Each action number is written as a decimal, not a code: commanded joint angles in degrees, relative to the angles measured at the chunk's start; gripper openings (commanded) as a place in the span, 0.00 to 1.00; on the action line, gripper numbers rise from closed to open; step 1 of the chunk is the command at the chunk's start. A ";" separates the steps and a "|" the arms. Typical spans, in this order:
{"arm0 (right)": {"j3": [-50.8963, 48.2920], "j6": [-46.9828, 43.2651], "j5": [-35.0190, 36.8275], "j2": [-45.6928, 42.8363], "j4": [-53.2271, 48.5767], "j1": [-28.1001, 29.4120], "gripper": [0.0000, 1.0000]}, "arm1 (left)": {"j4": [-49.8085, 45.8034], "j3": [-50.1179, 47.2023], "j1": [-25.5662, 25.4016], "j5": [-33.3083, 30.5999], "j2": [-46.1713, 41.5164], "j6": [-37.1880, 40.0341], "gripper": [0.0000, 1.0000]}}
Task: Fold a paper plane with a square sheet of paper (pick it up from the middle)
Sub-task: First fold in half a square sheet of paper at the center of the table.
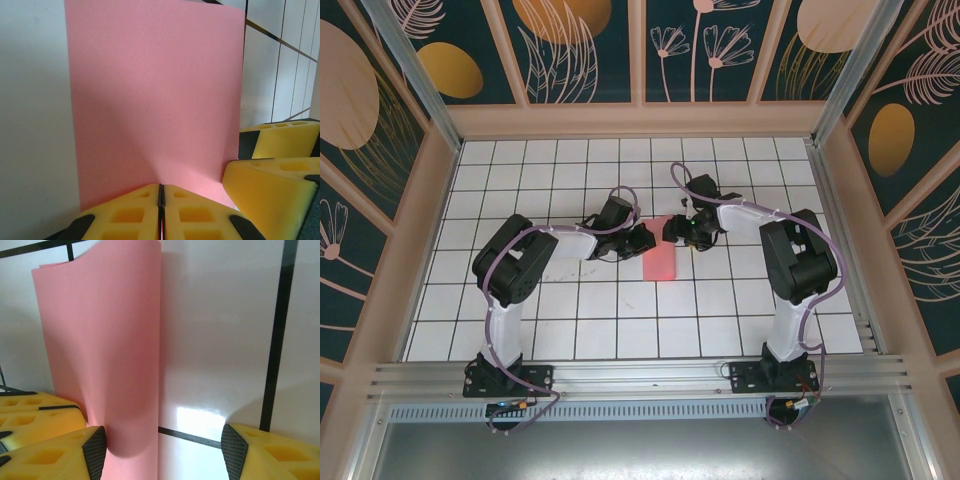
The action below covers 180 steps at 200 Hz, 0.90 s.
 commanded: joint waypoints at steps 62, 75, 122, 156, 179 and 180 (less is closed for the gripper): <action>-0.12 0.58 2.57 0.38 -0.61 1.80 0.67 | 0.47 1.35 -0.22 0.69 1.25 0.44 0.10; -0.23 0.75 2.63 -1.15 -0.01 2.16 0.70 | 0.41 1.27 -0.19 0.74 1.20 0.47 0.10; 0.23 0.29 1.25 -1.15 0.63 2.38 0.71 | 0.09 1.39 -0.26 0.65 1.28 0.57 0.10; 0.81 0.33 4.07 -0.16 -1.23 2.96 0.66 | -0.04 1.51 -0.23 0.73 1.23 0.77 0.10; 2.16 0.66 9.06 1.06 -4.30 3.26 0.66 | -0.08 1.57 -0.17 0.78 1.26 0.81 0.10; 2.21 0.71 9.29 1.16 -4.46 3.33 0.66 | -0.08 1.59 -0.20 0.80 1.24 0.86 0.10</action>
